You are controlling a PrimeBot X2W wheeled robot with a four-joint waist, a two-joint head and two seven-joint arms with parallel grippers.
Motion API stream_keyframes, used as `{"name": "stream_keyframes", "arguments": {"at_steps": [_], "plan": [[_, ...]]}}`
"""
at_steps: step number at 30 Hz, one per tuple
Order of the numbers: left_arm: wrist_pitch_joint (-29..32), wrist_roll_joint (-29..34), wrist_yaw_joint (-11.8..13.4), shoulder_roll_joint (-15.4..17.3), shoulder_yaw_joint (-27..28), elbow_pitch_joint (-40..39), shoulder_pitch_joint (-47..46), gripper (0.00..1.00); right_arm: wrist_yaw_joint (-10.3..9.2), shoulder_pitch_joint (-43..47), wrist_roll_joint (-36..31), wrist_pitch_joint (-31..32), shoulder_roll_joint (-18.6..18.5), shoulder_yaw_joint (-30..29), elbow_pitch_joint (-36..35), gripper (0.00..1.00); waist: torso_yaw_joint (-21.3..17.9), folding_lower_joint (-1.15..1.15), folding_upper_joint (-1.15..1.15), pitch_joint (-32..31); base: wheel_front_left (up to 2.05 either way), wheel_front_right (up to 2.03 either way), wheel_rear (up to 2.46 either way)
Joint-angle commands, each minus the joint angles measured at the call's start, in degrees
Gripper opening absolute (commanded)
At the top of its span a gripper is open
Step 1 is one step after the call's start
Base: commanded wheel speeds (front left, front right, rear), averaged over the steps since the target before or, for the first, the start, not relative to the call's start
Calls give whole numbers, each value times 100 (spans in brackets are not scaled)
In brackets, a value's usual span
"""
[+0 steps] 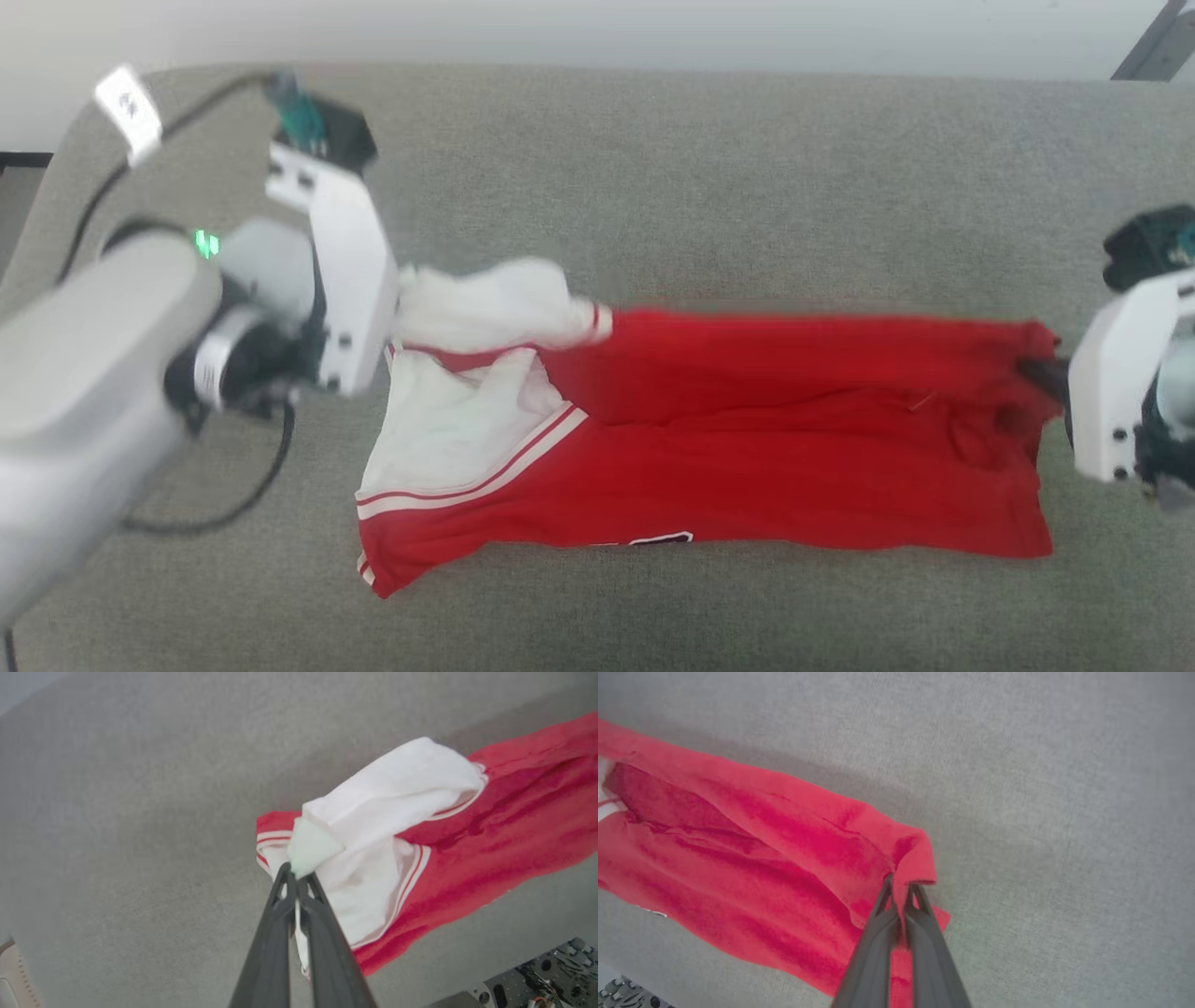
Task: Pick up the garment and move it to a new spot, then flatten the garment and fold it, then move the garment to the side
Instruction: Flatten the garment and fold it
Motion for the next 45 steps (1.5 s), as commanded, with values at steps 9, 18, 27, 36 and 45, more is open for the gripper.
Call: {"name": "stream_keyframes", "arguments": {"at_steps": [9, 18, 27, 36, 45], "plan": [[-51, -291, 1042, 755, -94, -1722, 1237, 0, 0, 910, -65, 339, 232, -360, -263, 0, -26, 0, 0, -25, 0, 0, 0], [-629, -659, 1039, 500, 38, -1139, 1905, 100, 0, 835, -207, -48, 441, -258, 230, 100, -63, 0, 0, -120, 0, 0, 0], [-1562, -548, 751, 559, 374, -949, 2137, 100, 0, 974, -130, -303, 464, -342, 245, 100, -3, 0, 0, -435, 0, 0, 0], [-3247, -155, 422, 765, 719, -982, 2656, 100, 1, 1263, -327, -673, 557, -808, 35, 100, 50, 0, 0, -599, 0, 0, 0], [-5068, 26, 226, 831, 1102, -671, 3413, 100, 0, 1420, -344, -783, 624, -1052, 389, 100, 118, 0, 0, -584, 0, 0, 0]]}}
